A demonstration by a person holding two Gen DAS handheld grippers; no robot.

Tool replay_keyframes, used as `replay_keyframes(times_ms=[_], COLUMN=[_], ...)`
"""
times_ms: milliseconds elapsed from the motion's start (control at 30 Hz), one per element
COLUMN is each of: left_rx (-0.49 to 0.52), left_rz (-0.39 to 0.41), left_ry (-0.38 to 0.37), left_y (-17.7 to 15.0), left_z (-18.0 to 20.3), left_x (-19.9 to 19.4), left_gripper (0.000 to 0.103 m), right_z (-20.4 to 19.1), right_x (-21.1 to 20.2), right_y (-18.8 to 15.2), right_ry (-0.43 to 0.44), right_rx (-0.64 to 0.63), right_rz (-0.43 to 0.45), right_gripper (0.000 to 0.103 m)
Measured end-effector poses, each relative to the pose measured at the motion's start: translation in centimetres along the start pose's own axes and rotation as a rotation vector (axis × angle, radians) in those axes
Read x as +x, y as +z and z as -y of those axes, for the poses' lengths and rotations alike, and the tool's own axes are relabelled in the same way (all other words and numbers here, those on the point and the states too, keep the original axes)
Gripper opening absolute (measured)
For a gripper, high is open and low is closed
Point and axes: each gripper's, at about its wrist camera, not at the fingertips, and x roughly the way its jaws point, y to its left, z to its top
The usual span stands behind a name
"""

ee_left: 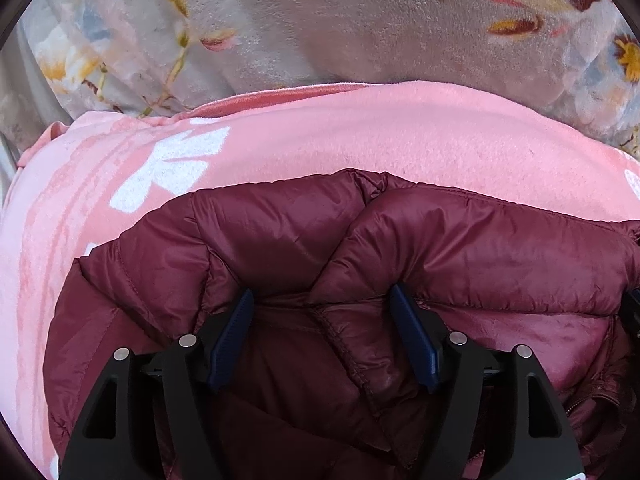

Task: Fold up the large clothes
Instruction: 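Lift the hem with both tools and fold it toward the collar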

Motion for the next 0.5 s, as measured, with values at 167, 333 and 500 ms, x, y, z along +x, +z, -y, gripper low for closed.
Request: replay_keyframes(times_ms=[167, 333, 500], left_rx=[-0.001, -0.025, -0.026], left_rz=[-0.002, -0.022, -0.027], left_ry=[0.037, 0.046, -0.108], left_y=[0.1, -1.0, -6.9], left_z=[0.1, -1.3, -6.7], left_x=[0.1, -2.1, -10.7], left_gripper=[0.078, 0.078, 0.078], right_z=[-0.3, -0.2, 3.6], right_x=[0.2, -3.1, -14.3], right_y=[0.1, -0.8, -5.9], right_ry=[-0.023, -0.049, 0.083], right_rx=[-0.016, -0.007, 0.078], right_rz=[-0.004, 0.010, 0.011], right_gripper=[0.015, 0.017, 0.042])
